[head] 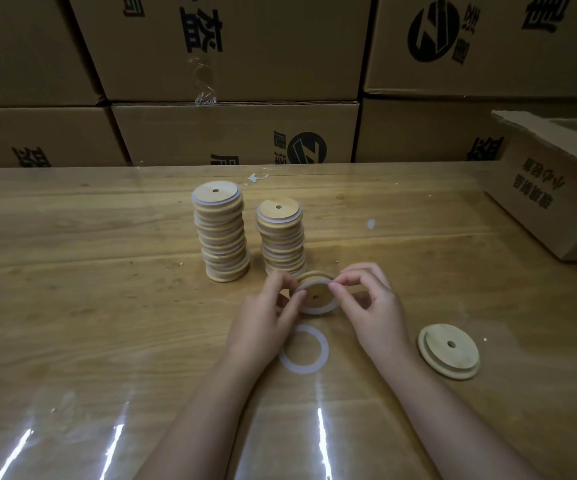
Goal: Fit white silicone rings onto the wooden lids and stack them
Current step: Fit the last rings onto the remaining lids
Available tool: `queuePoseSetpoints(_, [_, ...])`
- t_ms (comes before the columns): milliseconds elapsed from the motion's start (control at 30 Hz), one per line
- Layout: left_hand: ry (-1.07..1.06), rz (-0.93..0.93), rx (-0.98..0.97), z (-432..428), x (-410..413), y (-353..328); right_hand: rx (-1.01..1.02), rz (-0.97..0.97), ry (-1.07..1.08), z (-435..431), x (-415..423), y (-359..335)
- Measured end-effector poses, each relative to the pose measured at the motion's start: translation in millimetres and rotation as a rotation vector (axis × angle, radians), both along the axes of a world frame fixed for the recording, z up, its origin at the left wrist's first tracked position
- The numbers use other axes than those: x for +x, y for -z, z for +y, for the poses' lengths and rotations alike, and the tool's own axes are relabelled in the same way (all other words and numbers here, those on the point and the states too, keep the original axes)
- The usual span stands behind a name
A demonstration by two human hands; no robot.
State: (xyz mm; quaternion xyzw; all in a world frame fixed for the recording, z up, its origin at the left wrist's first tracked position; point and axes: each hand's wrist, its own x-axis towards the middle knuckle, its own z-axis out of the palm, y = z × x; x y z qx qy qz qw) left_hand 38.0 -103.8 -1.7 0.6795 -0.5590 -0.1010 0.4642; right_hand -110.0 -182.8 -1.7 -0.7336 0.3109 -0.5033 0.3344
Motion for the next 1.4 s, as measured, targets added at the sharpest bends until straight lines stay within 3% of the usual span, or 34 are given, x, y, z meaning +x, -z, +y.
queuePoseSetpoints(500, [0.008, 0.073, 0.002, 0.0, 0.9, 1.7, 0.038, 0.007, 0.008, 0.5, -0.7, -1.6])
queuePoseSetpoints(1100, [-0.014, 0.161, -0.022, -2.5, 4.5, -2.7, 0.337, 0.014, -0.077, -5.7, -1.0, 4.4])
queuePoseSetpoints(1267, [0.019, 0.268, -0.070, -1.6, 0.7, -6.0, 0.199, 0.032, -0.131, -2.5, -1.4, 1.9])
queuePoseSetpoints(1400, [0.094, 0.074, -0.076, -1.7, 0.4, -5.1, 0.118, 0.029, -0.151, -3.0, -0.9, 2.9])
